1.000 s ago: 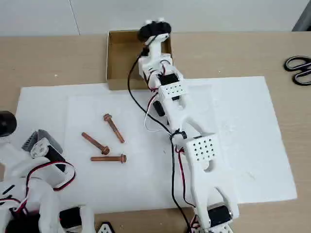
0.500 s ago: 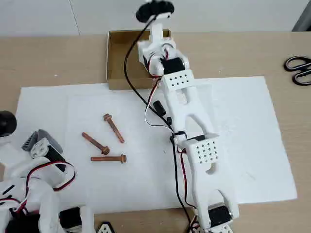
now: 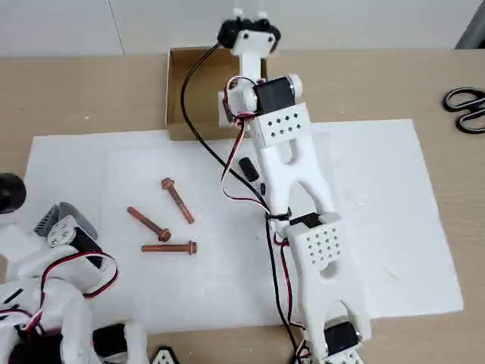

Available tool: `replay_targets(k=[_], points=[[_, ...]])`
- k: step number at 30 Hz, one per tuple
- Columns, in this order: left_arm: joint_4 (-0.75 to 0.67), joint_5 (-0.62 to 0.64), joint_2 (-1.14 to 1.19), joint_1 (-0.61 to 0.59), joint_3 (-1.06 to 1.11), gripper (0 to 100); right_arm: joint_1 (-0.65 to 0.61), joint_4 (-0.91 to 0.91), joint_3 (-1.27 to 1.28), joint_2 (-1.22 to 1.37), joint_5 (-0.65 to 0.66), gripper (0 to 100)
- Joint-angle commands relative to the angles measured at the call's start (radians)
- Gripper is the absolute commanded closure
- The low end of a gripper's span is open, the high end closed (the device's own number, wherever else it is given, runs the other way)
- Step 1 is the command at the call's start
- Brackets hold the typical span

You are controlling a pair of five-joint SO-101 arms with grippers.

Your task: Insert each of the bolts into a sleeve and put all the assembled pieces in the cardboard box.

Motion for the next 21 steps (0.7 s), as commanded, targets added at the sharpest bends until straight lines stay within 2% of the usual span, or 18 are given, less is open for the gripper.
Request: replay_targets(k=[1,4,8,9,13,17,21], points=[[0.005,-0.006,0.006,0.002,-0.036,99,0.013,0.025,-0.021,-0.076,-0.017,81.2],[0.005,-0.006,0.006,0.002,-0.036,99,-0.002,0.033,0.011,-0.076,-0.023,83.3],[0.003,-0.006,0.006,0.002,-0.035,99,-0.033,0.036,0.132,-0.139,-0.021,98.4],[0.002,-0.006,0.006,0.002,-0.035,99,-0.041,0.036,0.180,-0.177,-0.018,99.7],[0.000,-0.006,0.006,0.002,-0.031,99,-0.065,0.025,0.404,-0.335,-0.018,93.3],[0.000,-0.006,0.006,0.003,-0.030,99,-0.071,0.025,0.577,-0.397,0.002,92.7],[-0.003,-0.006,0.006,0.003,-0.030,99,-0.068,0.025,0.640,-0.404,0.069,92.3]])
